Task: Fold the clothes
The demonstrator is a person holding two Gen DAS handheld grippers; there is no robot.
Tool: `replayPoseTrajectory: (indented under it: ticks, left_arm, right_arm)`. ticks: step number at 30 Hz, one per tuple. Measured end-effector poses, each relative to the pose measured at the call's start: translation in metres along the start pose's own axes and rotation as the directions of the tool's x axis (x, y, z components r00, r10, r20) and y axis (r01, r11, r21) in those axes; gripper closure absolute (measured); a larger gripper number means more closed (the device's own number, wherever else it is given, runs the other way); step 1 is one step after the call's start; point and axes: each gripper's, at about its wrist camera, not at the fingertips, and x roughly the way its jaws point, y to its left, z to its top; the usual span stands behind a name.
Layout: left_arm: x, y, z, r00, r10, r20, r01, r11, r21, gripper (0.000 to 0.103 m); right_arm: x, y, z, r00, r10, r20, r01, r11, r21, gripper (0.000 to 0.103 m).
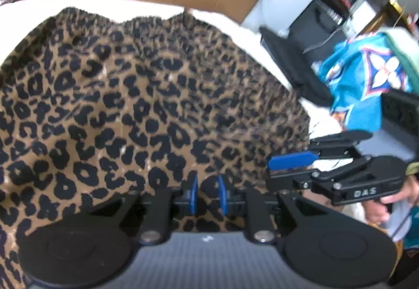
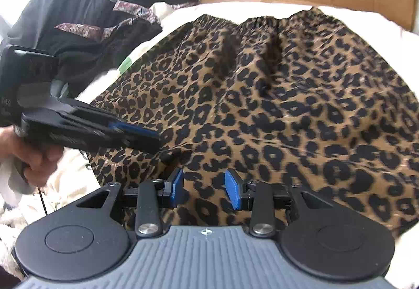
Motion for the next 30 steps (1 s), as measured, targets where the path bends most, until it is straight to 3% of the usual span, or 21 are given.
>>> replayPoseTrajectory:
  ticks: [2, 6, 13, 17, 23, 25, 27, 30]
  left_arm:
    - [0.004, -0.004, -0.003, 0.999, 0.015, -0.031, -0.014, 1.000, 0.014, 0.090]
    - [0.012, -0.007, -0.011, 0.997, -0.027, -0.076, 0.029, 0.999, 0.030, 0.090]
    - [0.028, -0.009, -0.029, 0.987, -0.093, -0.128, 0.099, 0.994, 0.045, 0.091]
    - [0.030, -0.005, -0.035, 0.980, -0.142, -0.141, 0.142, 0.990, -0.005, 0.097]
    - [0.026, -0.015, -0.038, 0.979, -0.137, -0.153, 0.147, 0.988, 0.052, 0.097]
    - [0.021, -0.019, -0.033, 0.979, -0.126, -0.159, 0.141, 0.986, 0.086, 0.097]
    - [0.010, -0.020, -0.026, 0.984, -0.103, -0.145, 0.121, 0.985, 0.121, 0.097]
    - [-0.008, -0.016, -0.012, 0.992, -0.051, -0.115, 0.067, 0.987, 0.143, 0.095]
  right_arm:
    - [0.009, 0.003, 0.001, 1.000, -0.013, -0.028, 0.014, 1.000, 0.011, 0.061]
    - [0.015, 0.004, 0.001, 0.998, -0.041, -0.052, 0.041, 0.999, -0.009, 0.061]
    - [0.031, -0.004, -0.017, 0.979, -0.116, -0.169, 0.109, 0.993, -0.054, 0.085]
    - [0.027, -0.010, -0.021, 0.977, -0.102, -0.185, 0.094, 0.994, -0.051, 0.086]
    - [0.026, -0.006, -0.021, 0.967, -0.137, -0.214, 0.116, 0.987, -0.108, 0.087]
    - [0.020, -0.010, -0.016, 0.965, -0.113, -0.235, 0.103, 0.993, -0.053, 0.086]
    - [0.007, -0.016, -0.006, 0.974, -0.069, -0.216, 0.071, 0.997, 0.002, 0.085]
    - [-0.021, -0.024, 0.015, 0.992, -0.054, -0.118, 0.062, 0.995, 0.071, 0.083]
